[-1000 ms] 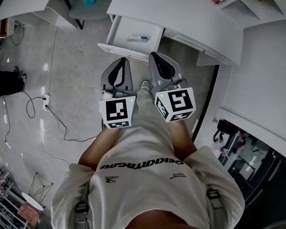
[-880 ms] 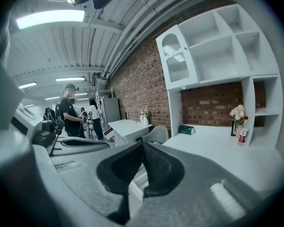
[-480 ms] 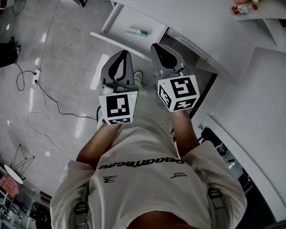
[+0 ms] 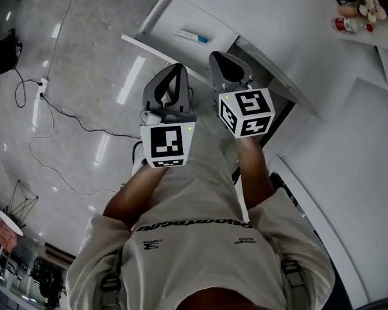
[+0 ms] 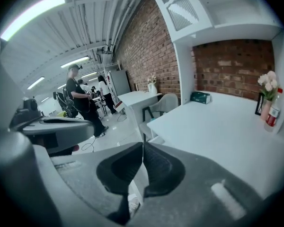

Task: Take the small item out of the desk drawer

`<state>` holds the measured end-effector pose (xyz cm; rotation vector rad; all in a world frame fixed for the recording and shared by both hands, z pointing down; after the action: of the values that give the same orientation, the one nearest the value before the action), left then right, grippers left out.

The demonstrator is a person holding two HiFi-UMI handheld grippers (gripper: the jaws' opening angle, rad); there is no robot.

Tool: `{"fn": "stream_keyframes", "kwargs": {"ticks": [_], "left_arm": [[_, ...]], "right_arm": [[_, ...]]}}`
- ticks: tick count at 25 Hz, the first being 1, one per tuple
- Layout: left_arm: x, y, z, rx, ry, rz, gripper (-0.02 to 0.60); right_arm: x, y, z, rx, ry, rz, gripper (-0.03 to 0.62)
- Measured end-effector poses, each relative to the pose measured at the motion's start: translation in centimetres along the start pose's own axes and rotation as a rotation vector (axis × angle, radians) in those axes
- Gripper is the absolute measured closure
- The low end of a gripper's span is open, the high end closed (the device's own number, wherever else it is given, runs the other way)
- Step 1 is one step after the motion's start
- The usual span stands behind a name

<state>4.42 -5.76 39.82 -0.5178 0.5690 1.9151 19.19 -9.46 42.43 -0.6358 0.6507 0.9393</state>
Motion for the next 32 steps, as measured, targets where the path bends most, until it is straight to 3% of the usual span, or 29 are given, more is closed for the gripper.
{"fn": "stream_keyframes", "kwargs": {"ticks": [5,15,24,32], "left_arm": [[-2.4,0.6,0.7,0.036,0.017,0.004,0.584],[-6.0,3.0,2.7,0.066,0.066,0.004,0.584],[-7.9,4.6,4.5,0.041,0.120,0.017,0.584],[-8.9,4.3,5.5,0.042,0.138,0.036,0.584]], "right_arm": [[-4.0,-1.3,0.6,0.091,0.079,0.009,0.600],[-11.6,-2.9,1.4,0.148,0.212,-0.040,0.548],[-17.2,-3.6,2.8,0.383,0.354,-0.003,0.493],[-21.5,-4.2,4.8,0.533,0.416,-0.003,0.465]]}}
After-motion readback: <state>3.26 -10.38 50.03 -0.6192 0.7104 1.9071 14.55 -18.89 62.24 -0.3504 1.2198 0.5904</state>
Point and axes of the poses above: the fingertips, and each gripper's own axes: x backward along the fingers, y to its left, z out of its underside, the point moved 9 cm from there along x, backward along the fingers, and after that the axes turned 11 degrees about y, right-handed, at the moved point
